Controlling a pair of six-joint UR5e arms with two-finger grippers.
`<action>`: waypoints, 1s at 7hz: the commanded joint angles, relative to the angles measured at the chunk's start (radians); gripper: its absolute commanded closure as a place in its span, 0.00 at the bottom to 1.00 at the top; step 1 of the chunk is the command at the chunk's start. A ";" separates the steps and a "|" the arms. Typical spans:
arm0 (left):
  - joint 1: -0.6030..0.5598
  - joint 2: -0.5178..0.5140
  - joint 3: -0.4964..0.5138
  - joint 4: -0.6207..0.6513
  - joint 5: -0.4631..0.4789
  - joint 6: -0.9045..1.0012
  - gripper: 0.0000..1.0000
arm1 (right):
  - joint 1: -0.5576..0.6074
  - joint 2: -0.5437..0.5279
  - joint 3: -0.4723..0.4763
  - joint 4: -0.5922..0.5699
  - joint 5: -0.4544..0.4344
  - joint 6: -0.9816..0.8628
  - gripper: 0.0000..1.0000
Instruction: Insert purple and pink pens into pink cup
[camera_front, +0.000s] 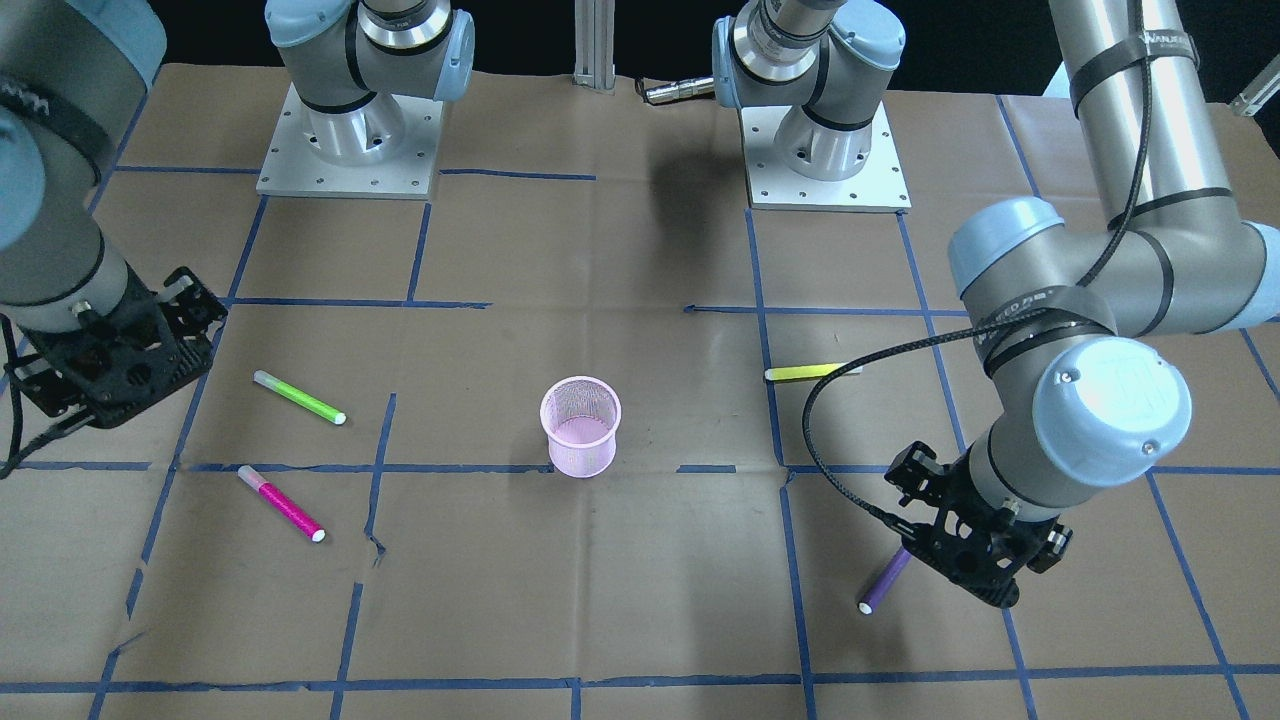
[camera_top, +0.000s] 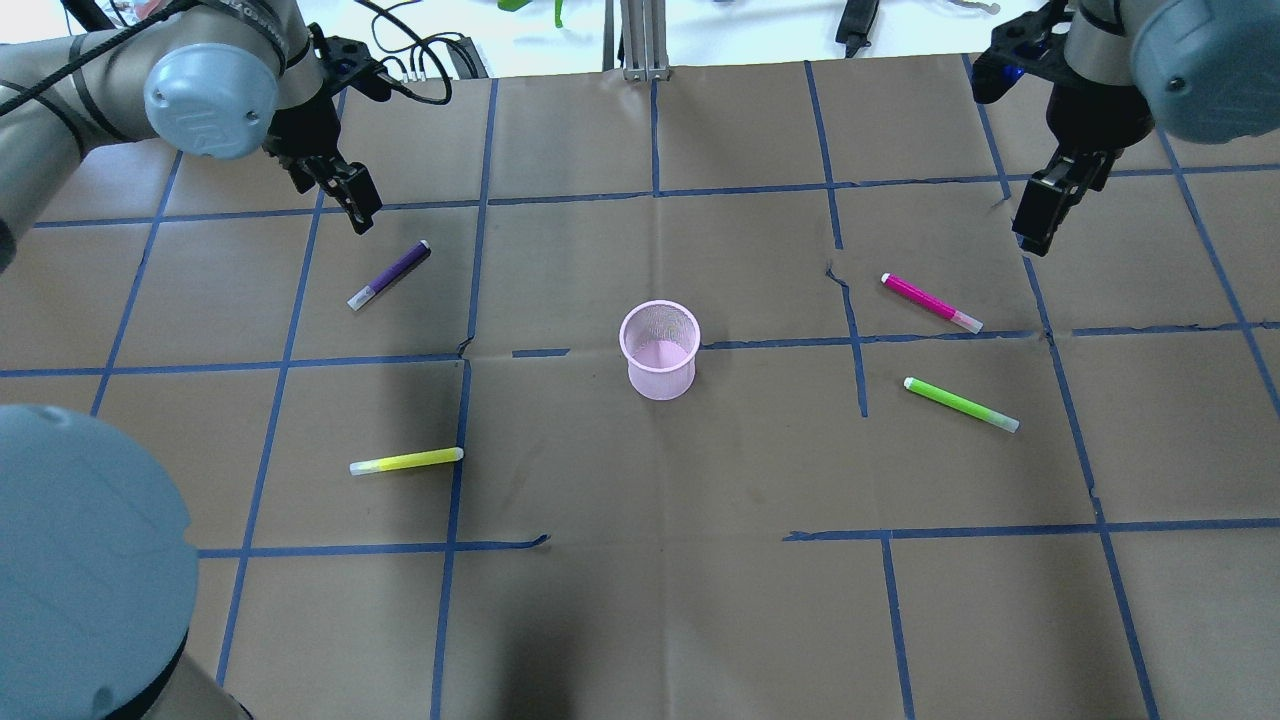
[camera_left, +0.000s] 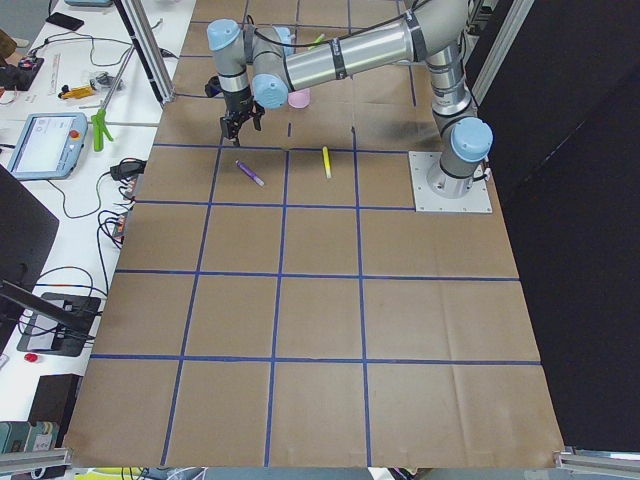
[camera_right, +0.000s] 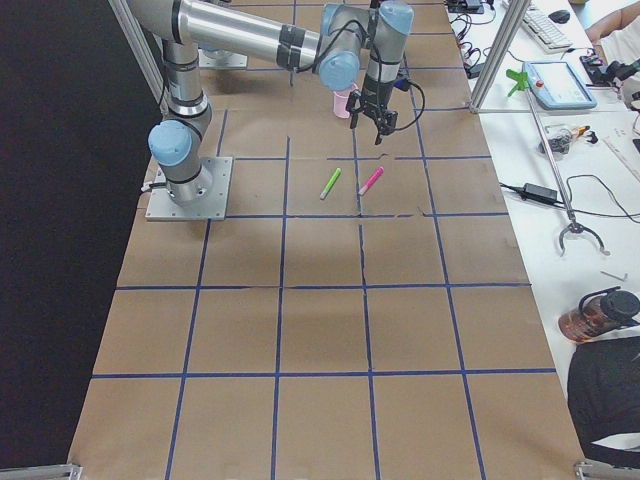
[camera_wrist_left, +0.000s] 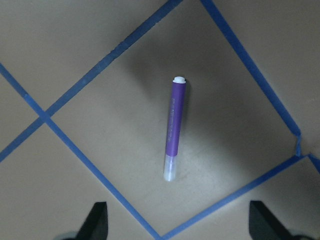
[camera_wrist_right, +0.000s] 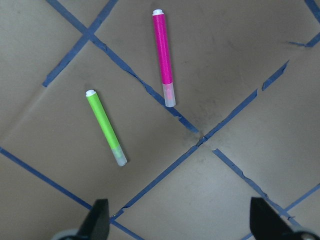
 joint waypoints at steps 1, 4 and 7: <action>-0.016 -0.090 0.036 0.047 0.004 0.071 0.02 | 0.032 0.137 -0.028 -0.050 -0.068 0.005 0.00; -0.017 -0.144 0.019 0.116 0.007 0.114 0.02 | 0.107 0.265 -0.037 -0.183 -0.126 0.003 0.00; -0.010 -0.188 0.028 0.118 0.010 0.116 0.02 | 0.115 0.378 -0.068 -0.245 -0.129 0.005 0.00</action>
